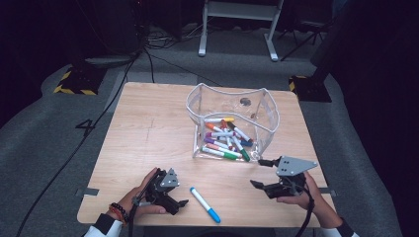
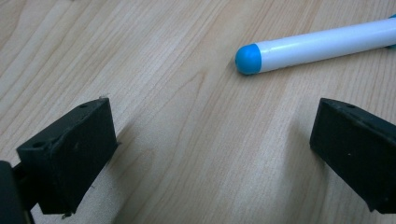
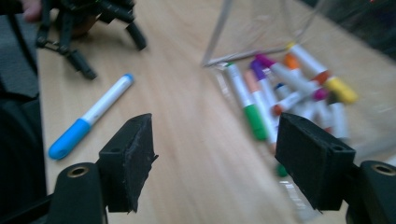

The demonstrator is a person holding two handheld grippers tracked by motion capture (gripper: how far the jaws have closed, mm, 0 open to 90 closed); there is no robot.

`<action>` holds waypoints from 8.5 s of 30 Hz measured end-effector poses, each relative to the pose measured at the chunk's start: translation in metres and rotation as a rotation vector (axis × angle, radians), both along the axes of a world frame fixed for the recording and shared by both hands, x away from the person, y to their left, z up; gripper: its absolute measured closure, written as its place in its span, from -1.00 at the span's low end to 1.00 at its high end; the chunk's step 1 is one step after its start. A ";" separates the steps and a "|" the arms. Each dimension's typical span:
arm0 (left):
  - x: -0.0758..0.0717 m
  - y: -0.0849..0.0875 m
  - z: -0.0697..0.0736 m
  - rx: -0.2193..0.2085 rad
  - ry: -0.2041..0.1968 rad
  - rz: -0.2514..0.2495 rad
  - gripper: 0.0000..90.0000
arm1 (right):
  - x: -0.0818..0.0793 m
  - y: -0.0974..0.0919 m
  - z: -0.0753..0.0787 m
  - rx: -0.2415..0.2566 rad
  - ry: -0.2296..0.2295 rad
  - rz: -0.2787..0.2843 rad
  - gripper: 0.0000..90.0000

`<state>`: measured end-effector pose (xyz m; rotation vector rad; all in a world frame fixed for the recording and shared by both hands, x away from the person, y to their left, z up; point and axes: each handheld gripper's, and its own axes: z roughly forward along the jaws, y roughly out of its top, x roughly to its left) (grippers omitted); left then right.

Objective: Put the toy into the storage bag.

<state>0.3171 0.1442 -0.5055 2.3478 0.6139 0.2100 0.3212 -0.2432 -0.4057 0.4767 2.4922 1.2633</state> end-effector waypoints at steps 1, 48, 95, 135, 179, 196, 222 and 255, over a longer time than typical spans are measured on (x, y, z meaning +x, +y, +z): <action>0.000 0.000 0.000 0.001 0.000 -0.001 -0.99 | -0.002 0.005 -0.007 -0.013 0.006 0.015 -0.37; 0.002 -0.001 0.000 0.001 0.002 -0.001 -0.99 | 0.013 0.077 -0.094 -0.083 0.152 0.148 0.36; 0.004 -0.002 0.000 -0.001 0.001 -0.003 -0.99 | 0.044 0.037 -0.041 -0.049 0.074 0.168 0.67; 0.005 -0.003 0.000 0.001 0.002 0.001 -0.99 | 0.073 0.004 0.108 -0.004 -0.141 0.087 0.67; 0.005 -0.003 0.000 0.001 0.003 0.001 -0.99 | 0.189 0.041 0.070 -0.320 0.232 0.051 0.67; 0.006 -0.003 0.000 0.001 0.005 -0.002 -0.99 | 0.178 0.050 0.069 -0.413 0.281 0.184 0.50; 0.005 -0.003 0.000 0.001 0.004 0.000 -0.99 | 0.178 0.041 0.085 -0.261 0.087 -0.136 -0.46; 0.005 -0.003 0.000 0.003 0.004 0.002 -0.99 | 0.091 -0.001 0.109 -0.065 -0.045 -0.209 -0.49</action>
